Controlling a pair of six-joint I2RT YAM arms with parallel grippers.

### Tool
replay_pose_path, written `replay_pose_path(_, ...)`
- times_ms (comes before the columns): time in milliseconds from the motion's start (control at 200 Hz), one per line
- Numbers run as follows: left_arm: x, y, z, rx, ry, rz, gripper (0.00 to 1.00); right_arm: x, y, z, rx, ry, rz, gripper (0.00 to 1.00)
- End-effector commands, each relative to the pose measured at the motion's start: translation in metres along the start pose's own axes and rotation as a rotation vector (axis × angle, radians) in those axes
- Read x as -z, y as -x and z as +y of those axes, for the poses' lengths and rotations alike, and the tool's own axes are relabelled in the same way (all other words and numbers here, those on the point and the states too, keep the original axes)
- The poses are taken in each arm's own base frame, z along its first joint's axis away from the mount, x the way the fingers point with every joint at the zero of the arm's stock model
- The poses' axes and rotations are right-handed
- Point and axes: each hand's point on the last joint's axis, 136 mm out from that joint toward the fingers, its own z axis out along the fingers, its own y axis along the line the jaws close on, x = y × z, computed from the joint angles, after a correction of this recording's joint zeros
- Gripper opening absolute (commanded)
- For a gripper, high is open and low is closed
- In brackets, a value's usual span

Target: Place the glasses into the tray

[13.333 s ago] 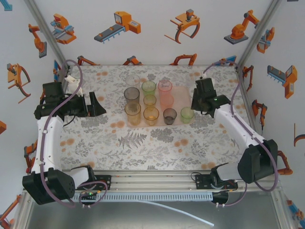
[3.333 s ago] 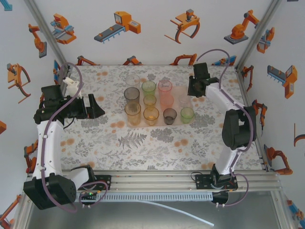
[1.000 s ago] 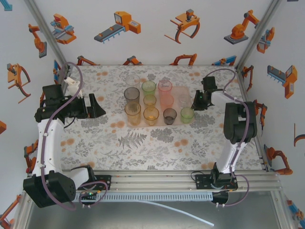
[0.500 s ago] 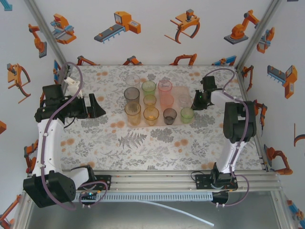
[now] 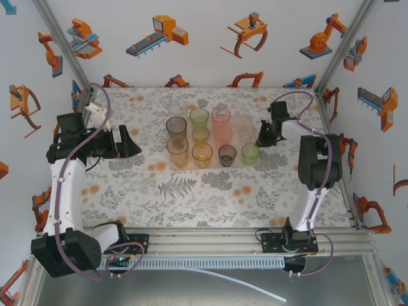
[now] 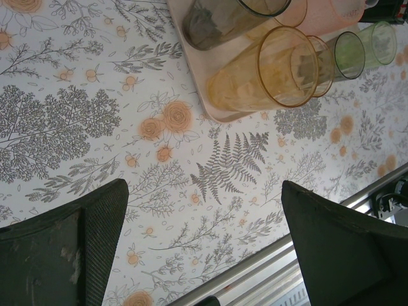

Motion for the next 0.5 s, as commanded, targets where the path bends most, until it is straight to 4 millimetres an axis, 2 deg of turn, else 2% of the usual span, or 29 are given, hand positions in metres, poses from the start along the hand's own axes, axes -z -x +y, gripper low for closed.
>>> replay_pose_path(0,0.006,0.0045,-0.0054,-0.015,-0.004,-0.021,0.97,-0.0044,0.0015,-0.0078,0.013,-0.041,0.007,0.13)
replay_pose_path(496,0.0064,0.0049,-0.0058,-0.016,-0.005,-0.023,0.97,-0.0003,-0.0076,-0.0159,0.017,-0.078,0.014,0.05)
